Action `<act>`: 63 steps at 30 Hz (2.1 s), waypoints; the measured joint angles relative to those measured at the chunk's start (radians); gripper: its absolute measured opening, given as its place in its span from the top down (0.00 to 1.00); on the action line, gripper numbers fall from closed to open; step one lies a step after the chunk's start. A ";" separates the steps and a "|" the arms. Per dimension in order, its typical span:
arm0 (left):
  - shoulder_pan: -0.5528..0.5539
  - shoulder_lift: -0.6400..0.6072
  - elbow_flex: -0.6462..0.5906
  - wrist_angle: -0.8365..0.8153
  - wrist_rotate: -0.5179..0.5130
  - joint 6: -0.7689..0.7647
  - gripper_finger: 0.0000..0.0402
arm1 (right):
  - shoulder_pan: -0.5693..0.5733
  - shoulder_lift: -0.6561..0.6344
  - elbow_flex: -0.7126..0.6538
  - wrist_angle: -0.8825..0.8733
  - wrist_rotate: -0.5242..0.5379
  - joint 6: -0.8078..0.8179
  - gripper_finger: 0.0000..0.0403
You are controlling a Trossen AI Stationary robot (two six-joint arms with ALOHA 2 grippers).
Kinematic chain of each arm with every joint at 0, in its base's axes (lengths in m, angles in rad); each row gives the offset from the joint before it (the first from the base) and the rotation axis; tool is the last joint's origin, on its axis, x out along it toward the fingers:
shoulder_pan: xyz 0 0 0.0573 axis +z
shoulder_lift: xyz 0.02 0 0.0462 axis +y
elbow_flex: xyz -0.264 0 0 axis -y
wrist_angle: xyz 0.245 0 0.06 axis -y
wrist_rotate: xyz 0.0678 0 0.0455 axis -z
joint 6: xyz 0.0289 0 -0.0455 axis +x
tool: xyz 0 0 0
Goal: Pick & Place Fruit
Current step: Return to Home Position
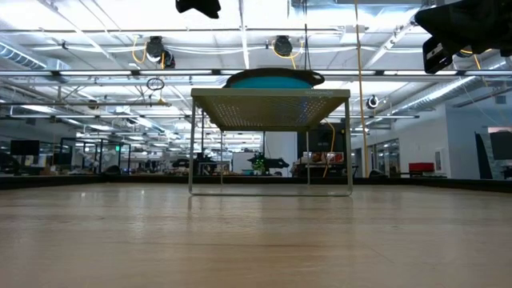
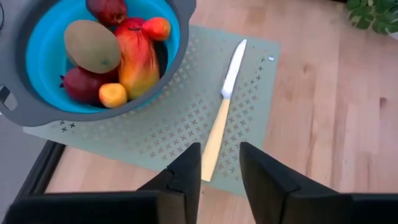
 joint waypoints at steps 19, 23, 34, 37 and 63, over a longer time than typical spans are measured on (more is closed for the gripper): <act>0.001 -0.007 0.000 -0.001 0.092 -0.002 0.99 | 0.000 0.000 0.000 -0.091 -0.025 -0.006 0.99; 0.001 -0.007 0.000 0.000 0.092 -0.019 0.99 | 0.000 0.000 0.000 -0.092 -0.025 -0.012 0.99; -0.008 -0.023 -0.066 0.146 0.107 -0.069 0.99 | 0.000 0.000 0.000 -0.106 -0.026 -0.012 0.99; -0.017 -0.051 -0.128 0.197 0.108 -0.100 1.00 | 0.000 0.000 0.000 -0.106 -0.026 -0.011 0.99; -0.045 -0.575 -0.823 0.658 0.043 -0.187 0.99 | 0.000 0.000 0.000 -0.134 -0.073 -0.002 0.99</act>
